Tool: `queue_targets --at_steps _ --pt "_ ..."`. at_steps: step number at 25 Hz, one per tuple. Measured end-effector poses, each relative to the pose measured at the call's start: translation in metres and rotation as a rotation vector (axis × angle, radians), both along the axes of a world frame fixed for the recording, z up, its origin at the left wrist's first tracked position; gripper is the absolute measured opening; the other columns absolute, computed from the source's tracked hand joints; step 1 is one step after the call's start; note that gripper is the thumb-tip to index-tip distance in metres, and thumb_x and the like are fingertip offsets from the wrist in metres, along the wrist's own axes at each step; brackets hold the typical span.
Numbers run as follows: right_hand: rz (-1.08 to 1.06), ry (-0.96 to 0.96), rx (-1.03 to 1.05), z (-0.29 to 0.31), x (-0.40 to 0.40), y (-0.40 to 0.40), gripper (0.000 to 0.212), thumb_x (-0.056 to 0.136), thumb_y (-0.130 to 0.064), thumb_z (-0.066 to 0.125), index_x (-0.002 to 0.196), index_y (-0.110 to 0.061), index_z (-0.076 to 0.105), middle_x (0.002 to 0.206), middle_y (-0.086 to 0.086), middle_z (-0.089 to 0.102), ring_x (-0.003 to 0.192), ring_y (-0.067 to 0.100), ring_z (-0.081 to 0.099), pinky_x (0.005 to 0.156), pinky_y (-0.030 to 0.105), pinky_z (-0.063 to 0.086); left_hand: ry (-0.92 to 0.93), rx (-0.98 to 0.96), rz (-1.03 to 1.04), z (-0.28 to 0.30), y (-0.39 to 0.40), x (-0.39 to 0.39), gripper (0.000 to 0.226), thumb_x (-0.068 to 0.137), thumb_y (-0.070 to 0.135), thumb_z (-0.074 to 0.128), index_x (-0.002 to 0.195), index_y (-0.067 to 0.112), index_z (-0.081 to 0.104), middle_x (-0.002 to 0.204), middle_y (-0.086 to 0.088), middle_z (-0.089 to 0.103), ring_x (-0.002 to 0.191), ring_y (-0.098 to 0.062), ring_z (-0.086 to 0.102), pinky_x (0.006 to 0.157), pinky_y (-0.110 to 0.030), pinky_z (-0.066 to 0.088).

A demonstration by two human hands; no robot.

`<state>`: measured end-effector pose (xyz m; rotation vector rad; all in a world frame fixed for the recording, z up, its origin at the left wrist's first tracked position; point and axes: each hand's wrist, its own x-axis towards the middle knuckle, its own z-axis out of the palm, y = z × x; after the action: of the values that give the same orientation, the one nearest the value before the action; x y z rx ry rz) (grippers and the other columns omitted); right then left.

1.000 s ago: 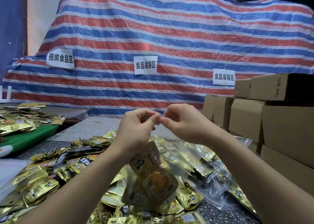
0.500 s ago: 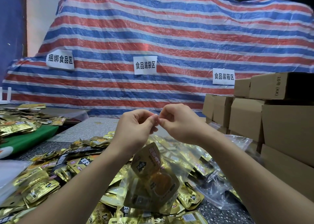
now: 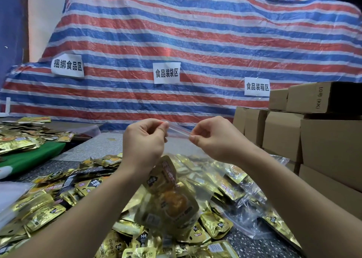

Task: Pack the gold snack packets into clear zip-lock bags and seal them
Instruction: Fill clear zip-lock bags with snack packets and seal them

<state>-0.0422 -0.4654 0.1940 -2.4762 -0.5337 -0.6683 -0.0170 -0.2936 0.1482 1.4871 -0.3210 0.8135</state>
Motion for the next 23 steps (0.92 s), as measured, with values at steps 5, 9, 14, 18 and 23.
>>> queue_targets --at_steps 5,9,14,18,23 --pt "-0.017 0.046 0.007 -0.006 -0.003 -0.017 0.010 0.095 -0.030 0.066 0.088 -0.026 0.070 0.082 -0.009 0.069 0.077 0.006 0.065 0.071 0.026 0.056 -0.013 0.039 0.044 0.003 0.010 0.000 0.021 0.092 0.023 0.067 0.072 0.022 0.071 0.066 -0.001 0.068 0.056 -0.010 0.059 0.059 -0.036 0.055" --pt "-0.048 0.045 0.002 -0.015 -0.004 -0.024 0.010 0.095 -0.032 0.065 0.089 -0.027 0.071 0.082 -0.012 0.069 0.078 0.004 0.064 0.072 0.026 0.056 -0.009 0.048 0.079 0.003 0.019 -0.001 0.020 0.092 0.025 0.068 0.072 0.025 0.071 0.066 0.000 0.069 0.060 -0.012 0.062 0.065 -0.040 0.058" --pt "-0.079 0.037 -0.030 -0.020 -0.006 -0.034 0.009 0.096 -0.029 0.064 0.090 -0.027 0.069 0.082 -0.014 0.066 0.074 -0.001 0.060 0.063 0.015 0.044 -0.007 0.033 0.106 0.006 0.031 -0.001 0.021 0.092 0.024 0.067 0.072 0.030 0.069 0.068 0.003 0.069 0.062 -0.008 0.064 0.070 -0.036 0.059" --pt "-0.074 0.020 -0.081 -0.021 -0.009 -0.037 0.018 0.097 -0.027 0.063 0.080 -0.030 0.063 0.072 -0.015 0.060 0.063 -0.003 0.052 0.057 0.012 0.035 -0.006 0.029 0.122 0.005 0.034 0.001 0.019 0.092 0.025 0.067 0.073 0.029 0.069 0.068 0.003 0.069 0.066 -0.013 0.066 0.067 -0.032 0.059" --pt "-0.048 0.016 0.001 -0.020 -0.005 -0.046 0.021 0.094 -0.027 0.066 0.074 -0.031 0.064 0.076 -0.011 0.067 0.068 -0.004 0.059 0.062 0.016 0.046 0.009 0.010 0.014 0.007 0.031 0.008 0.014 0.093 0.023 0.066 0.080 0.025 0.071 0.068 0.005 0.070 0.062 -0.005 0.064 0.057 -0.016 0.053"
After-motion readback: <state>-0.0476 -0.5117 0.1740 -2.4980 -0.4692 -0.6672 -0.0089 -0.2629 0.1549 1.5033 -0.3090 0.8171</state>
